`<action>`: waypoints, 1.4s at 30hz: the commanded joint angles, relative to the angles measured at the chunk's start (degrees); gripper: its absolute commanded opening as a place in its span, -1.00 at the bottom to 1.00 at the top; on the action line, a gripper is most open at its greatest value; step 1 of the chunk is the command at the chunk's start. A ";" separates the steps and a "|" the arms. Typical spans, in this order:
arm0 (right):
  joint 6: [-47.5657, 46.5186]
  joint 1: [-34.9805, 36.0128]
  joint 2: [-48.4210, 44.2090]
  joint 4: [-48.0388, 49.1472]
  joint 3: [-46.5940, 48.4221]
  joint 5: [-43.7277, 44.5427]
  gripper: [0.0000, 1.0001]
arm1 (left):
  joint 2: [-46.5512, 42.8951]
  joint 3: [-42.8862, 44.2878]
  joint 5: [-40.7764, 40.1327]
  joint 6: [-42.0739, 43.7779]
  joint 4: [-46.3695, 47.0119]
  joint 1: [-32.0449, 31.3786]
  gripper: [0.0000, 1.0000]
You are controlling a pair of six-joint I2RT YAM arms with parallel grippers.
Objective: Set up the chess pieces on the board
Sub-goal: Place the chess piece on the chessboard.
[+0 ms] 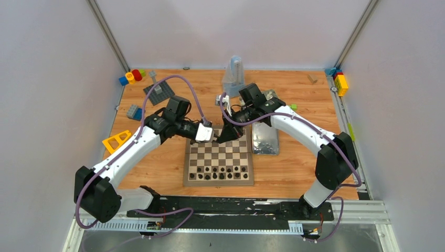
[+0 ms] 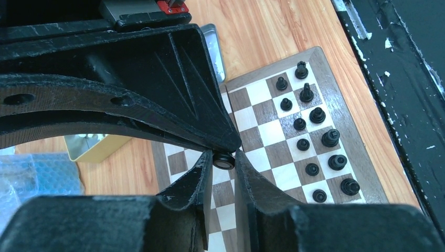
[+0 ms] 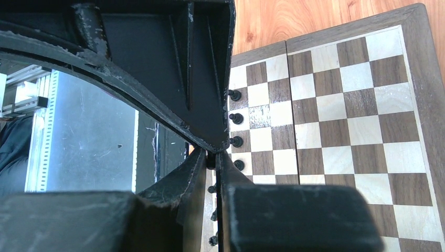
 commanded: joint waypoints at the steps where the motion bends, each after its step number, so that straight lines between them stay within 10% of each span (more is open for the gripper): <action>1: 0.56 0.05 -0.45 1.35 2.44 -1.71 -1.00 | -0.91 -0.59 -0.71 0.07 1.35 -0.46 -0.66; 6: 1.05 -0.40 -0.72 1.33 2.42 -1.77 -0.94 | -1.01 -1.11 -1.54 -1.43 2.00 -0.39 -0.99; 21: 1.94 -2.94 -1.34 1.44 1.14 0.11 -0.36 | -1.58 -2.59 -5.69 -8.60 6.98 -0.36 -1.00; 33: 13.47 -8.03 -4.88 13.82 -4.05 4.43 -0.37 | -0.54 -2.88 -11.53 -33.73 16.78 -0.17 -1.00; 42: 15.07 -8.12 -5.95 14.88 -1.37 5.56 -0.29 | 2.11 -4.38 1.47 -59.45 33.70 3.54 -1.00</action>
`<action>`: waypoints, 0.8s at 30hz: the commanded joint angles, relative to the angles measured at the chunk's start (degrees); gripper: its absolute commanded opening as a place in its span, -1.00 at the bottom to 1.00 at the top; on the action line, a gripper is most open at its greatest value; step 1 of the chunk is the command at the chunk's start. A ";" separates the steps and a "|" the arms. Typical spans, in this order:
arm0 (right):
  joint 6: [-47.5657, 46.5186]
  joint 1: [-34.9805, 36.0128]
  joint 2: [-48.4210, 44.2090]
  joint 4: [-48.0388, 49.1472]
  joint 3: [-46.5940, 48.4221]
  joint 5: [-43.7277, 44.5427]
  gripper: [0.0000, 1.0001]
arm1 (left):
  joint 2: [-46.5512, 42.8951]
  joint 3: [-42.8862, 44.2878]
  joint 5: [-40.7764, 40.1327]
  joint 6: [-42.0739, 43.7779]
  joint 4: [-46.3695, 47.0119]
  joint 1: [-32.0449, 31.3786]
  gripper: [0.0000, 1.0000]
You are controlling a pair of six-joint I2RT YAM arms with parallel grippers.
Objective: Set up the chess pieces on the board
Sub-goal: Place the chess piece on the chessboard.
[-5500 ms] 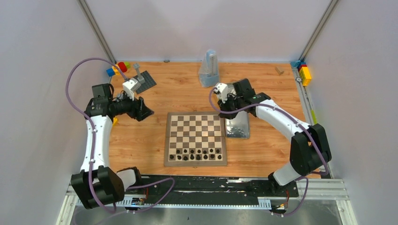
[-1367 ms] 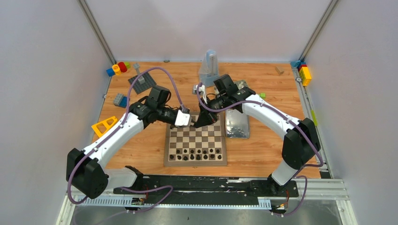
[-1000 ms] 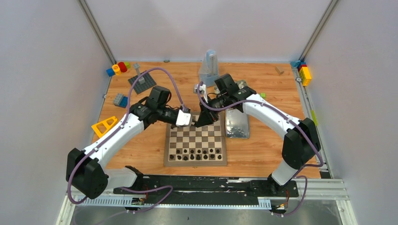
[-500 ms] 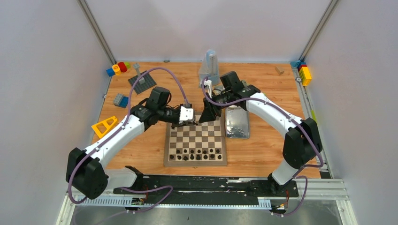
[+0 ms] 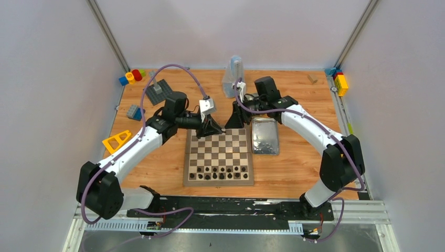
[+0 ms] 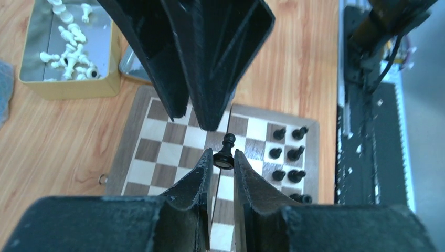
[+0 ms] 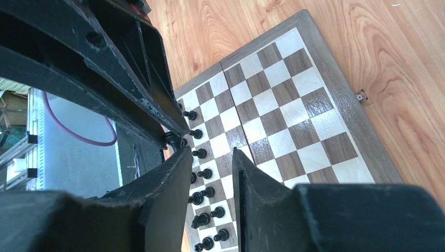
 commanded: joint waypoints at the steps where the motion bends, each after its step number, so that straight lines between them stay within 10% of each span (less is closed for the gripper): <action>1: 1.96 0.21 -3.64 3.37 2.76 0.87 -0.28 | 0.72 -0.48 7.54 -18.30 16.53 1.60 -1.00; 24: 9.54 -4.93 -7.60 4.84 3.83 -6.52 -0.19 | 3.89 -2.84 8.83 -35.36 35.43 2.37 -1.00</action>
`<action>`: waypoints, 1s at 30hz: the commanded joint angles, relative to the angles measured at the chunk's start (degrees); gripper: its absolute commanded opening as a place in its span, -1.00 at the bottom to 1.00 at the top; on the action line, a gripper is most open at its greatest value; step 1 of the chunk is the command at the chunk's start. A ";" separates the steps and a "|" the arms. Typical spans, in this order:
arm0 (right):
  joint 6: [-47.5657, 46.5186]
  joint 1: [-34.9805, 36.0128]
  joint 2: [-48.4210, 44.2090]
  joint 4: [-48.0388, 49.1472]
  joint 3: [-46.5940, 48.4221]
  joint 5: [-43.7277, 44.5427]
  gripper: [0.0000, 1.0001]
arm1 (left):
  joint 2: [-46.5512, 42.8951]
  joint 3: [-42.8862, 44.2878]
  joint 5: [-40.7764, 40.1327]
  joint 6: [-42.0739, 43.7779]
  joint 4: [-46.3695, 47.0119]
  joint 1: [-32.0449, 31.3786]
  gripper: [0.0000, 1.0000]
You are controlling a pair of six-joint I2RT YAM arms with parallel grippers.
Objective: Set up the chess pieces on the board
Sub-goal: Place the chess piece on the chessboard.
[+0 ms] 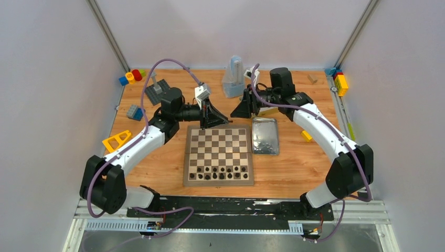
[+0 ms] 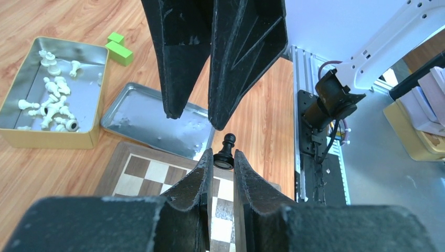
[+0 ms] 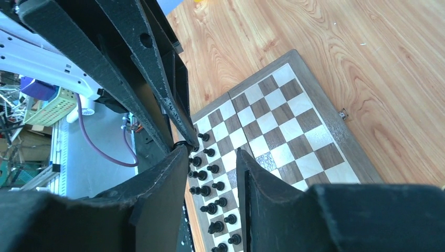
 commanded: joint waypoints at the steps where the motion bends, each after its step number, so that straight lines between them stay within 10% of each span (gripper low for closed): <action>1: 2.15 -0.41 -2.38 2.52 1.68 -4.64 -0.19 | 1.32 -0.23 1.71 -4.37 6.22 0.57 -1.00; 30: 4.15 -0.41 -2.02 6.44 -2.49 -9.08 -0.45 | 2.83 -0.97 1.58 -11.11 14.70 1.61 -1.00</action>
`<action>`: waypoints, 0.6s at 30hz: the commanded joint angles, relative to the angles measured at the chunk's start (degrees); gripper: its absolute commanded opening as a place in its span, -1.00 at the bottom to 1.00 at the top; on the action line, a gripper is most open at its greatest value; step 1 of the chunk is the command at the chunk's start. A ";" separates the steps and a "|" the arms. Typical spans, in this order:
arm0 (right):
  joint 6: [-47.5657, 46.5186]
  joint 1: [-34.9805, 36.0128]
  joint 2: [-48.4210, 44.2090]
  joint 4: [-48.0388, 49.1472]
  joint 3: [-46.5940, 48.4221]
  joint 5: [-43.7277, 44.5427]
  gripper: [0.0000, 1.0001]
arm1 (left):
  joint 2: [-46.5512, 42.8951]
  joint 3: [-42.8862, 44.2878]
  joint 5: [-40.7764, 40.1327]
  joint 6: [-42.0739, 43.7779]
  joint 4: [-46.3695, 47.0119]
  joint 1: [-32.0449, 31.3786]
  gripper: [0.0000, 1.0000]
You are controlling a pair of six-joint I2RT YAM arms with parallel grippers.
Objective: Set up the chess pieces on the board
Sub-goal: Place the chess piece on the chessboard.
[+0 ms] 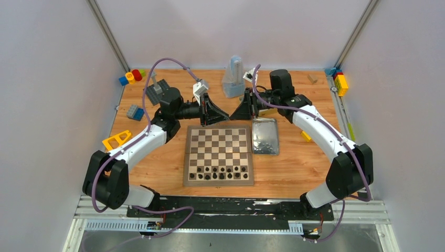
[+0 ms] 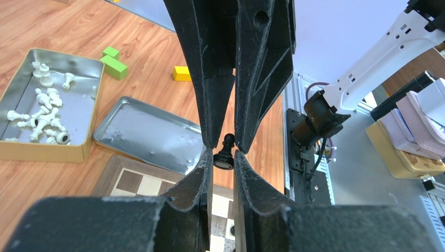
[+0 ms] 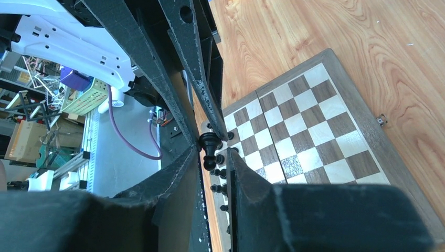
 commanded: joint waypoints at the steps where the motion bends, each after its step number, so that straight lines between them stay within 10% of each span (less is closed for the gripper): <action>1: 0.33 0.05 -1.75 2.56 -0.34 -1.95 -0.47 | 0.03 0.35 0.28 -0.63 2.71 0.47 -1.00; 18: 0.20 0.03 -1.57 2.81 0.25 -2.44 -1.00 | 0.06 0.38 1.29 3.48 -0.48 0.49 -0.96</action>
